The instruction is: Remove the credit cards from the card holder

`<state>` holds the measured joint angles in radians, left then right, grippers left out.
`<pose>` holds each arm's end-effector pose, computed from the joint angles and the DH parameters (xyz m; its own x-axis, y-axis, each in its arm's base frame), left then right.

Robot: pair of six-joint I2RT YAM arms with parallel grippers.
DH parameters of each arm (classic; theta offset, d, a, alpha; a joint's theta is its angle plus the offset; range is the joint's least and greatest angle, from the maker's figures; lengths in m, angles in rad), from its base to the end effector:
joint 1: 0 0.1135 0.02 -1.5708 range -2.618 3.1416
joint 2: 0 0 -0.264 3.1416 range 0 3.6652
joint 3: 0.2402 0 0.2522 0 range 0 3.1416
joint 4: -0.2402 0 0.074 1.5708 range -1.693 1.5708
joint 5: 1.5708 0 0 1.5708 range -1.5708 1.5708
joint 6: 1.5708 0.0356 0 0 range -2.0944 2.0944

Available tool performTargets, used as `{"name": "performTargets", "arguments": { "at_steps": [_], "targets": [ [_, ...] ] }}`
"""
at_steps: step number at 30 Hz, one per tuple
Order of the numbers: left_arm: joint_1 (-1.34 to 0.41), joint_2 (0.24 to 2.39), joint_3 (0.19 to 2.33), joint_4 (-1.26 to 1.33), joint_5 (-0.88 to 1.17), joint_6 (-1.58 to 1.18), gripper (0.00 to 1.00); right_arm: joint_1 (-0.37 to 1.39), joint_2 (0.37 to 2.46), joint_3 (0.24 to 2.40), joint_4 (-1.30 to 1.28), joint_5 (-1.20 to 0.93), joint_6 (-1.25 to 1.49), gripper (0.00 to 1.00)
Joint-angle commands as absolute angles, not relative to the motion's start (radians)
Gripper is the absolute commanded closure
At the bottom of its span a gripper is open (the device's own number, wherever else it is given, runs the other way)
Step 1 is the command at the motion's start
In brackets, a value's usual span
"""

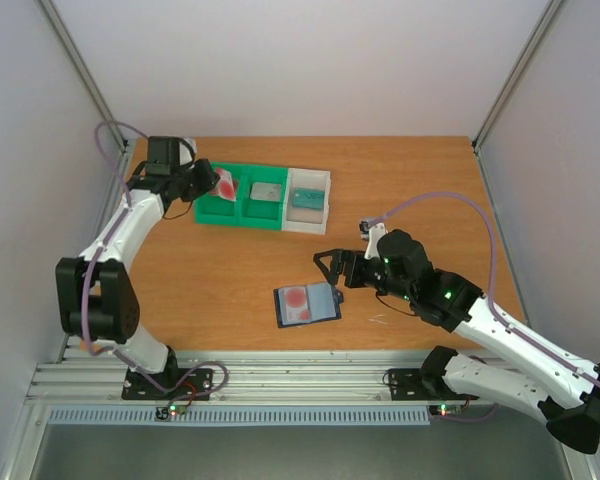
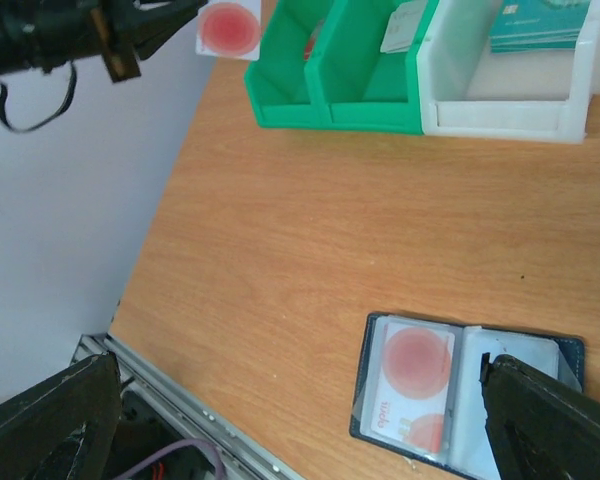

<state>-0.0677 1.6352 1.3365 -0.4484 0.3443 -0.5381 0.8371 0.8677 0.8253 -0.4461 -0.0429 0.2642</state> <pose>0.3660 -0.0369 0.2892 -0.7414 -0.4333 -0.5124 -0.0806 0.8156 -0.5730 0.1283 0.1446 0.3130 -0.5037 -0.1691 -0.8471 -0.6587 0.7097 0.2500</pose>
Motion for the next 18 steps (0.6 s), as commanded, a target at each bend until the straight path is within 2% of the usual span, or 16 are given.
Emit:
{"name": "performTargets", "arguments": {
  "at_steps": [1, 5, 9, 14, 18],
  "targets": [
    [-0.069, 1.512, 1.224, -0.289, 0.550, -0.639, 1.00, 0.841, 0.892, 0.856, -0.398, -0.019, 0.324, 0.02],
    [-0.074, 1.414, 1.094, -0.174, 0.676, -0.728, 1.00, 0.839, 0.966, 0.885, -0.289, -0.053, 0.343, 0.02],
    [-0.091, 1.332, 1.009, -0.090, 0.778, -0.822, 1.00, 0.787, 1.071, 0.933, -0.186, -0.186, 0.397, 0.07],
    [-0.123, 1.214, 0.927, -0.014, 0.824, -0.901, 1.00, 0.735, 1.197, 0.958, -0.019, -0.308, 0.530, 0.11],
    [-0.162, 1.180, 0.877, 0.099, 0.845, -0.981, 1.00, 0.727, 1.289, 0.963, 0.130, -0.387, 0.605, 0.18]
  ]
}}
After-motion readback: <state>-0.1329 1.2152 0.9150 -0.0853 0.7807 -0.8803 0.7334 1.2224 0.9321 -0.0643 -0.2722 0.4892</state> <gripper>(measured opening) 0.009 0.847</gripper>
